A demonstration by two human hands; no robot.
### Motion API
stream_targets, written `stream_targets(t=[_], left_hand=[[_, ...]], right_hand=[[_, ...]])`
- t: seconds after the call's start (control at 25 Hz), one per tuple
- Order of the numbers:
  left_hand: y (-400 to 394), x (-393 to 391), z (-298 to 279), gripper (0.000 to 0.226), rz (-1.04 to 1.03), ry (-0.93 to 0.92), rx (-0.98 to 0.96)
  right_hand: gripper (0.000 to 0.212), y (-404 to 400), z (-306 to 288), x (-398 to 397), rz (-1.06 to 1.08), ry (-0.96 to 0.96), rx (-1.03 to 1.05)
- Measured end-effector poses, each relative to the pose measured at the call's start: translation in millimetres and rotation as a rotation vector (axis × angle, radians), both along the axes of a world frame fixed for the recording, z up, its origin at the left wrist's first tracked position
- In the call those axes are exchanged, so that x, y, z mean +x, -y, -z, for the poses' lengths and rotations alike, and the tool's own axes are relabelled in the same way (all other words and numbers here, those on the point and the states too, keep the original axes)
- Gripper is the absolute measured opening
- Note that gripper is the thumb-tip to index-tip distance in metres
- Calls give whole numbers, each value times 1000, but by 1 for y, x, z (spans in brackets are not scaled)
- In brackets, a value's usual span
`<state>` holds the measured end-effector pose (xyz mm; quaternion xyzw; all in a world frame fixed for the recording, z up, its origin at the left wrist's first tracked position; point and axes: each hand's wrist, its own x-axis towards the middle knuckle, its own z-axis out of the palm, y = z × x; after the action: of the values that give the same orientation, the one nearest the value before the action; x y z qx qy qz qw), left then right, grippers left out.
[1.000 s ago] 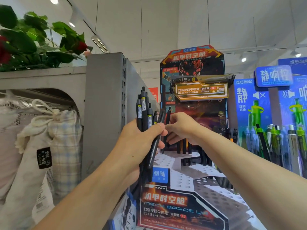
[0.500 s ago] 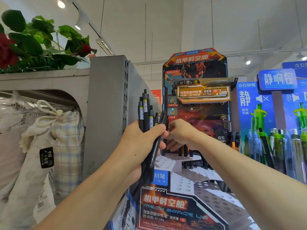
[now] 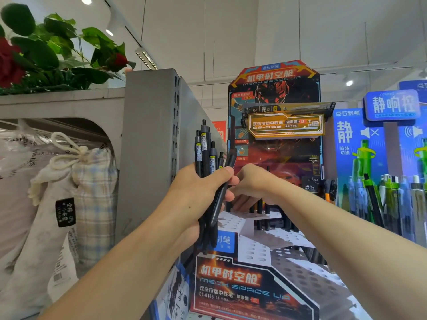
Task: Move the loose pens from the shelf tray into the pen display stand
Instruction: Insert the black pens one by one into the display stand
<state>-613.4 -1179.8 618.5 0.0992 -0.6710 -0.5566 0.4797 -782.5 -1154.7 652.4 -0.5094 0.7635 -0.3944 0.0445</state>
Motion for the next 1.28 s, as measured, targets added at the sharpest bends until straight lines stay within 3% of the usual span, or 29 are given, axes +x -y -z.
stream_targets(t=[0.12,0.28,0.36,0.6,0.84,0.92,1.08,1.28], left_hand=[[1,-5,-5,17,32,15,36],[2,-12,-15,17,80,32,143],[2,-14,-18,18,100,40,171],[-7,-18,-24,23,205,88,203],[-5,-15,-29,14,40,66,90],[-5,-15,-30,9,24,18,80],[-3,-19,-32,11,9,-20,58],[5,-28,-29,14,-90,-31,-75]], right_hand=[[16,-22,-15,0,-75,90,-134],[17,-60,-30,3,-432,500,-132],[16,-69,-28,4,-490,623,-142],[15,-63,-17,11,-392,693,-222],[15,-65,-31,-13,-219,780,-528],[14,-61,-29,-20,-155,709,-599],[17,-45,-19,-20,-53,368,-454],[10,-25,-13,-17,-38,110,-398]])
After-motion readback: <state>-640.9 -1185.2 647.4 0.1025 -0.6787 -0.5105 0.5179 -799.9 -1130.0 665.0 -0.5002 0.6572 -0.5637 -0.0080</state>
